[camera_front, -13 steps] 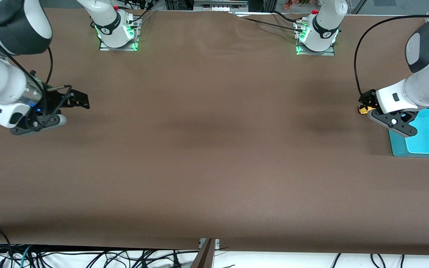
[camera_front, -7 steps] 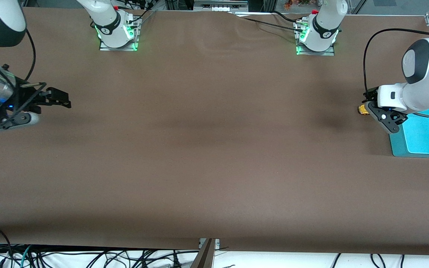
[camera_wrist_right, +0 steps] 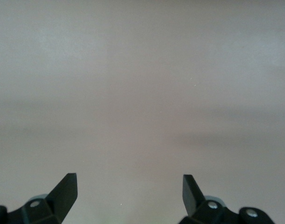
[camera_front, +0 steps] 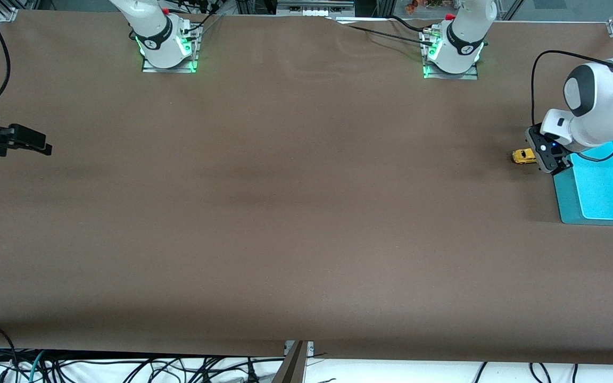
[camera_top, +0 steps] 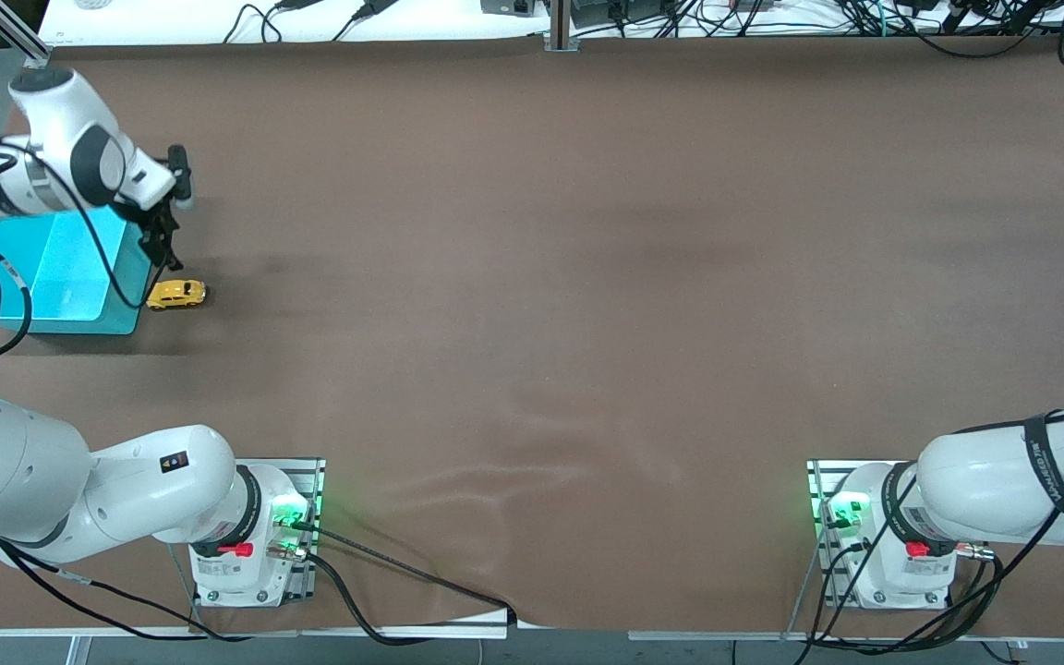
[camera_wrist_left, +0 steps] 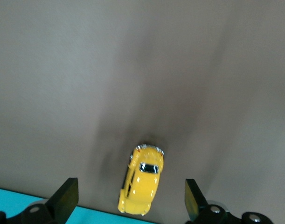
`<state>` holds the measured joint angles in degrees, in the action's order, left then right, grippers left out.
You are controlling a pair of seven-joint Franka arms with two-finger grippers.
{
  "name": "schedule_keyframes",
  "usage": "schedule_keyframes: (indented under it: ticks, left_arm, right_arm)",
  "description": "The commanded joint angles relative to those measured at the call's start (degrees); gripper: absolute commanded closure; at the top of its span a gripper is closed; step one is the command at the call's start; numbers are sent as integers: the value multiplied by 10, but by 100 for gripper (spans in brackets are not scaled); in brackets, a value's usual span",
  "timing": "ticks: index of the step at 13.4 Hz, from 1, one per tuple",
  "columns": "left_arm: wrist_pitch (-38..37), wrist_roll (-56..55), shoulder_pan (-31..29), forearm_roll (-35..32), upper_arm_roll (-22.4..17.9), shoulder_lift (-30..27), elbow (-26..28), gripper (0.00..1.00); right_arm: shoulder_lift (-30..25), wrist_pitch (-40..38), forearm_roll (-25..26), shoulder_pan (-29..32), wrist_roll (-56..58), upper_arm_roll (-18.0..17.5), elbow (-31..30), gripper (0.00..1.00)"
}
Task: Wind and store yellow beetle car
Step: 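Grasp the car with the left gripper while the right gripper returns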
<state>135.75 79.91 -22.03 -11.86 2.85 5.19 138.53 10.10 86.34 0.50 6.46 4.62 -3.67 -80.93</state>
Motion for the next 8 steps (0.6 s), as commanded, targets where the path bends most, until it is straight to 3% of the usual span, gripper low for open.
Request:
schedule_keyframes:
  ticks: [1, 8]
  left_arm:
    - [66, 15, -49, -58, 8, 5, 36, 0]
    - [246, 24, -111, -112, 8, 118, 53, 0]
  right_arm:
    - [-19, -15, 48, -41, -3, 23, 0, 0]
    - [-31, -24, 47, -41, -45, 26, -33, 0]
